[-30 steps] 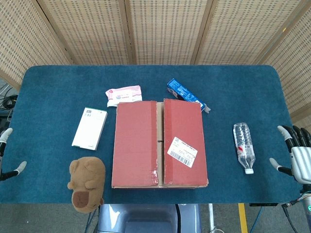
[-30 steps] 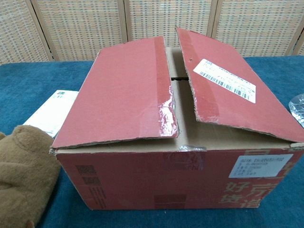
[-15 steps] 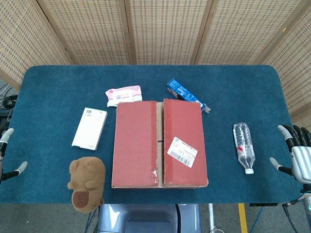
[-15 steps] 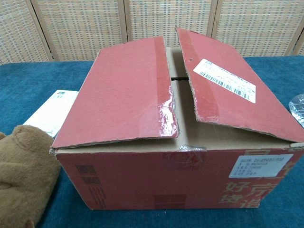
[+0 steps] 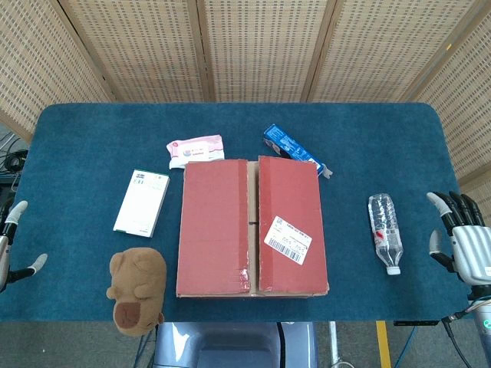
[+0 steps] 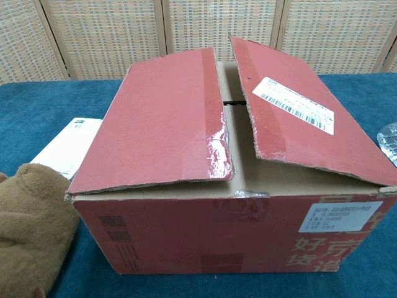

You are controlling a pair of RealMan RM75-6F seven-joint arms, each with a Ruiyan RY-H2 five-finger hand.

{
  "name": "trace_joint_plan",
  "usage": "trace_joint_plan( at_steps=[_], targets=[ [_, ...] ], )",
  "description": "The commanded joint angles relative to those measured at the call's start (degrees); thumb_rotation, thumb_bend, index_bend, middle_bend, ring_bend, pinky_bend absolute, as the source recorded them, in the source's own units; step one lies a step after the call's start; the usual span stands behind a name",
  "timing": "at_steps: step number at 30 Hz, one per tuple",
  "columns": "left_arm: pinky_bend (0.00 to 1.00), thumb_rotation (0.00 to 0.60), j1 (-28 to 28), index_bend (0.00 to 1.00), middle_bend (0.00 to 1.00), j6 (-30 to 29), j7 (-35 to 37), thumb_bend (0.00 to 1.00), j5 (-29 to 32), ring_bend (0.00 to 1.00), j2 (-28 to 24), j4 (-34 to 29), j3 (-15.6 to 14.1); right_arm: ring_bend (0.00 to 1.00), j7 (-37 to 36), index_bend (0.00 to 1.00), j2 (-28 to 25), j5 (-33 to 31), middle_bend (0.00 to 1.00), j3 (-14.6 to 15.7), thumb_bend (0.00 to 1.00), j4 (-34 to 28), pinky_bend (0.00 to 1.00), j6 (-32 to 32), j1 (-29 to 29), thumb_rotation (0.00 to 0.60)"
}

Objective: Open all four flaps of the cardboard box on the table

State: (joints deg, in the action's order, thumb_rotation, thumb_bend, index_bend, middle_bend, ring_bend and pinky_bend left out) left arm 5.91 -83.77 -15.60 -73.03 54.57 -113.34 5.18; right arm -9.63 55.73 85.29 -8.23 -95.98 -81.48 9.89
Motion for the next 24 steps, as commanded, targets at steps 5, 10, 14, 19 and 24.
trace_joint_plan(
  at_steps=[5,10,14,19,24],
  targets=[
    [0.0,0.56,0.36,0.07,0.0,0.44,-0.5,0.25,0.34,0.0,0.0,-0.2,0.09,0.0,-6.48,0.11,-0.85,4.67,0.15,-1.37,1.0,0.42,0.04,0.43,3.32,0.6],
    [0.0,0.558,1.15,0.07,0.0,1.28,-1.75,0.25,1.0,0.0,0.12,-0.73,0.33,0.0,-12.31,0.15,-2.25,8.11,0.17,-2.11,1.0,-1.14,0.04,3.37,7.36,0.6],
    [0.0,0.559,1.82,0.07,0.0,2.21,-2.89,0.25,1.58,0.0,0.27,-0.98,0.3,0.0,-15.26,0.19,-3.14,10.17,0.19,-2.79,1.0,-2.77,0.04,5.79,10.67,0.6],
    [0.0,0.56,2.73,0.07,0.0,3.62,-3.98,0.25,1.8,0.0,0.51,-0.65,0.04,0.0,-17.31,0.24,-3.35,13.21,0.2,-3.99,1.0,-5.07,0.04,8.5,15.43,0.6],
    [0.0,0.558,3.68,0.07,0.0,4.76,-5.07,0.26,2.36,0.0,1.32,-0.36,-0.07,0.0,-15.86,0.26,-3.21,15.55,0.22,-4.47,1.0,-7.41,0.04,12.25,20.22,0.6]
  ],
)
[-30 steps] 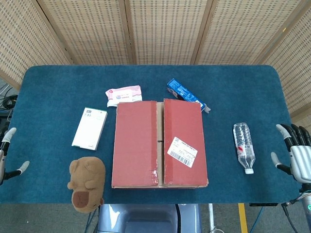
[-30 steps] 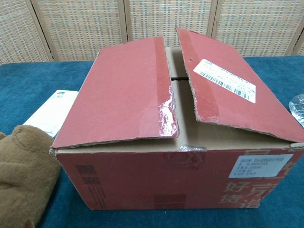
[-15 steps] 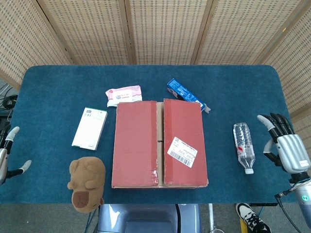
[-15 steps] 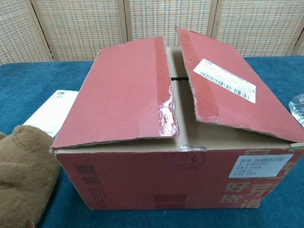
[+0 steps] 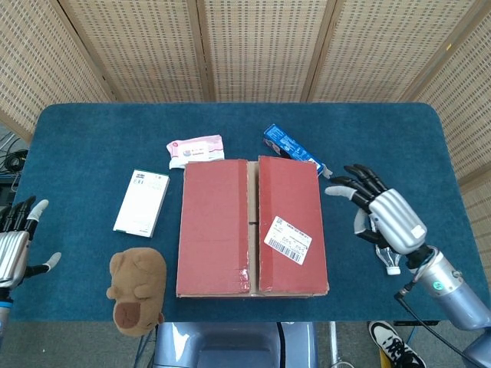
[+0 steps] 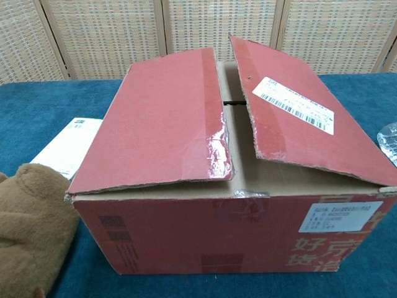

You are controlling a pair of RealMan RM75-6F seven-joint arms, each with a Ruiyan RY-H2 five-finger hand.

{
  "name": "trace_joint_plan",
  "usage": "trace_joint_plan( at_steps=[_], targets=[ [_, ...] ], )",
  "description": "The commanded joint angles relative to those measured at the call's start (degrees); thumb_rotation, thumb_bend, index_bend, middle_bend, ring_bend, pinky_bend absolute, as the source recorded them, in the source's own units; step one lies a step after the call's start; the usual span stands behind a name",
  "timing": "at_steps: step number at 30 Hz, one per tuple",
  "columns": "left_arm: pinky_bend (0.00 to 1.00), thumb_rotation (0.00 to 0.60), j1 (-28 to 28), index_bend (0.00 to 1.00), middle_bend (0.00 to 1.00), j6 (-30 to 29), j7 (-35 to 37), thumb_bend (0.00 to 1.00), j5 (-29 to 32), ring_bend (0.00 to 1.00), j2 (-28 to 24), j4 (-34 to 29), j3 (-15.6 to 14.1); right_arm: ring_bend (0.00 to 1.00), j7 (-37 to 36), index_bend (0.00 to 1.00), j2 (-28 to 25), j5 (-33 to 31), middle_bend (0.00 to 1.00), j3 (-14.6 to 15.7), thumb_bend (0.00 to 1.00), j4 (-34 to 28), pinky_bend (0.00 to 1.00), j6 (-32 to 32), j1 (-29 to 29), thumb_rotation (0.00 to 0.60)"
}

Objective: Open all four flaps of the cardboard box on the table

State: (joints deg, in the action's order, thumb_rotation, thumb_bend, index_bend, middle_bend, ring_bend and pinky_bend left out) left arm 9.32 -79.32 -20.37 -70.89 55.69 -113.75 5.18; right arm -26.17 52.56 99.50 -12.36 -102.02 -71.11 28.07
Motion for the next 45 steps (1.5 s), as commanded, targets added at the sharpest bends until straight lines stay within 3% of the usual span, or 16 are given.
trace_joint_plan(
  at_steps=[1,17,45],
  targets=[
    [0.0,0.559,0.34,0.07,0.0,0.37,-0.38,0.26,0.25,0.0,0.24,0.06,-0.06,0.0,0.86,0.26,-0.06,1.37,0.22,-0.32,1.0,-1.53,0.04,2.18,2.37,0.6],
    [0.0,0.559,2.78,0.07,0.0,2.22,-2.32,0.26,1.65,0.0,1.33,0.32,0.46,0.0,6.95,0.3,0.38,1.24,0.26,0.58,1.0,-5.73,0.04,11.85,10.69,0.6],
    [0.0,0.559,4.37,0.07,0.0,4.13,-1.42,0.26,3.96,0.0,2.29,2.37,-0.05,0.0,17.45,0.3,5.91,-2.39,0.26,2.13,1.0,-7.08,0.04,17.96,16.93,0.6]
  ],
)
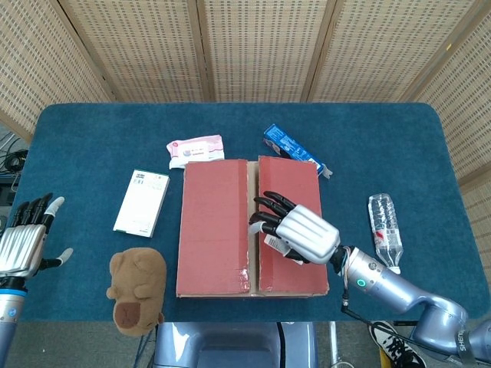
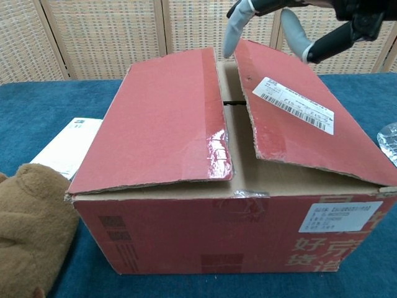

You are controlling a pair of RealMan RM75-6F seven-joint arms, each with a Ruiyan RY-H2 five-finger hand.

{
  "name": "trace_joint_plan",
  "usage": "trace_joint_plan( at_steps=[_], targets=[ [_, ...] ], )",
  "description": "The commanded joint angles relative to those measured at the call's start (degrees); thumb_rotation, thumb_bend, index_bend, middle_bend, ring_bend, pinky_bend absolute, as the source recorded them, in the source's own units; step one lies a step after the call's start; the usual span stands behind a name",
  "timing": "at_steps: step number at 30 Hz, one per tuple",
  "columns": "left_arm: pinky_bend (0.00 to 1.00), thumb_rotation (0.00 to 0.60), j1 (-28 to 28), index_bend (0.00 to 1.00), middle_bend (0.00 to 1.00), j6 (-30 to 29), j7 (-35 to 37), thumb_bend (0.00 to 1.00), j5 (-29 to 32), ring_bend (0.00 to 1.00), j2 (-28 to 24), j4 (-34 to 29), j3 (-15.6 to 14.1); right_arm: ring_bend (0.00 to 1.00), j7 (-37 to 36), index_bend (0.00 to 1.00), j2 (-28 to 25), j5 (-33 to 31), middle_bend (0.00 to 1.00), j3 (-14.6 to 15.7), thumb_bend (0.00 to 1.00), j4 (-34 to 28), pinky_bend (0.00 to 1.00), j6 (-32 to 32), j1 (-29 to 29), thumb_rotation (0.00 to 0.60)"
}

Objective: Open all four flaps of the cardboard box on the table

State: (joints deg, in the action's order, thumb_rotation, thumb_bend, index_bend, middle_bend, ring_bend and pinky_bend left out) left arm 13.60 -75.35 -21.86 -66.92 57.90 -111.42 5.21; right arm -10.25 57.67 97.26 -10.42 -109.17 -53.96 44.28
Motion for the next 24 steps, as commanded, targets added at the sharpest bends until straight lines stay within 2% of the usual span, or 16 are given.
trace_joint_plan(
  at_steps=[1,24],
  targets=[
    [0.0,0.559,0.13,0.07,0.0,0.2,0.1,0.26,0.0,0.0,0.1,0.07,-0.12,0.0,2.23,0.3,1.12,-0.35,0.26,0.24,1.0,0.15,0.04,0.97,0.87,0.6],
    [0.0,0.559,0.68,0.07,0.0,0.68,0.72,0.26,1.14,0.0,0.45,0.46,-0.41,0.0,11.36,0.3,3.52,-4.85,0.26,1.59,1.0,0.65,0.04,3.29,2.22,0.6]
  ],
)
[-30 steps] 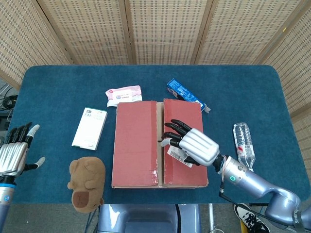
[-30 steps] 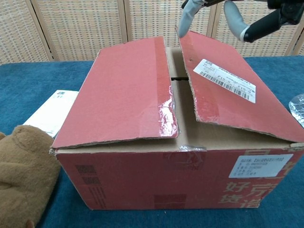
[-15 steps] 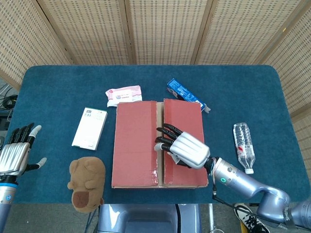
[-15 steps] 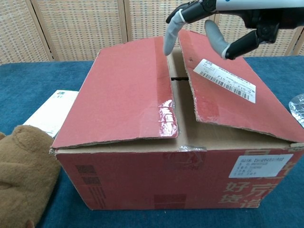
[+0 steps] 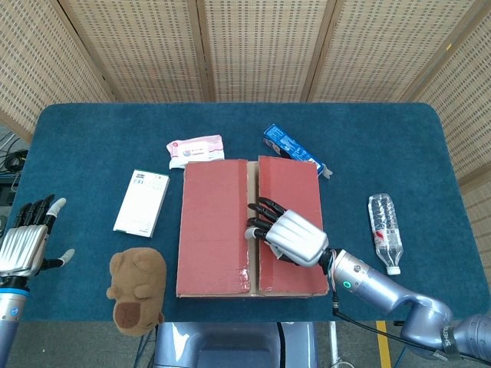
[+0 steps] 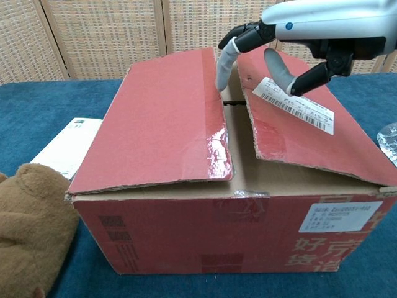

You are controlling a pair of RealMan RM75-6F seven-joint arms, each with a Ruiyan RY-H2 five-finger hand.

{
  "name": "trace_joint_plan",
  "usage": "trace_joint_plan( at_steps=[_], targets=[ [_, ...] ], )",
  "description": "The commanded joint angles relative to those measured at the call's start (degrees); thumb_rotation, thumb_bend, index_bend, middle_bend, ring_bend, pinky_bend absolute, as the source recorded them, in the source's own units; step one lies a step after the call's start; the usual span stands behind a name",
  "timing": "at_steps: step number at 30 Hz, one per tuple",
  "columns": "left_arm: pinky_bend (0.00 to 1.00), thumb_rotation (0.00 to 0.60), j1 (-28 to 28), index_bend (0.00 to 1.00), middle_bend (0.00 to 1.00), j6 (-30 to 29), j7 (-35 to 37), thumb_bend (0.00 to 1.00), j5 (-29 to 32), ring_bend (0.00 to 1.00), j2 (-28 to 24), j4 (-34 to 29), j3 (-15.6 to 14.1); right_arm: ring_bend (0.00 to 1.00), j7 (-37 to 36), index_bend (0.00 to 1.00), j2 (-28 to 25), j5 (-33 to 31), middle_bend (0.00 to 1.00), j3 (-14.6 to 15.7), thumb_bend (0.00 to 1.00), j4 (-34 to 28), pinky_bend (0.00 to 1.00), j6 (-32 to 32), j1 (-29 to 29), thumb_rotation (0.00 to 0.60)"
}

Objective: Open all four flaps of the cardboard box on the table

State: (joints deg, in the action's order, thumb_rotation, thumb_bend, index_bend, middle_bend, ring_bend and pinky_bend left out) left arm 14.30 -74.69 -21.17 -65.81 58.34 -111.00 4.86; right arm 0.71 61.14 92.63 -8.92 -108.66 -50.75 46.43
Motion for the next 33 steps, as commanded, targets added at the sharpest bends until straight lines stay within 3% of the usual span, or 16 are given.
trace_joint_plan(
  at_steps=[1,21,33],
  targets=[
    [0.0,0.559,-0.02,0.07,0.0,0.02,0.07,0.26,0.05,0.0,0.01,0.08,-0.1,0.0,0.55,0.31,0.07,-0.3,0.27,0.11,1.0,0.19,0.04,0.07,0.07,0.6],
    [0.0,0.56,0.41,0.07,0.0,0.48,0.92,0.26,0.43,0.0,-0.07,0.29,-0.21,0.02,1.91,0.44,0.19,-1.01,0.44,0.5,1.0,1.04,0.04,-0.77,0.39,0.6],
    [0.0,0.558,0.21,0.07,0.0,-0.38,1.44,0.26,-0.18,0.0,-0.29,0.19,-0.19,0.06,3.04,0.46,-5.73,-1.28,0.49,-0.94,1.0,-0.81,0.04,-2.97,-0.47,0.6]
  ],
)
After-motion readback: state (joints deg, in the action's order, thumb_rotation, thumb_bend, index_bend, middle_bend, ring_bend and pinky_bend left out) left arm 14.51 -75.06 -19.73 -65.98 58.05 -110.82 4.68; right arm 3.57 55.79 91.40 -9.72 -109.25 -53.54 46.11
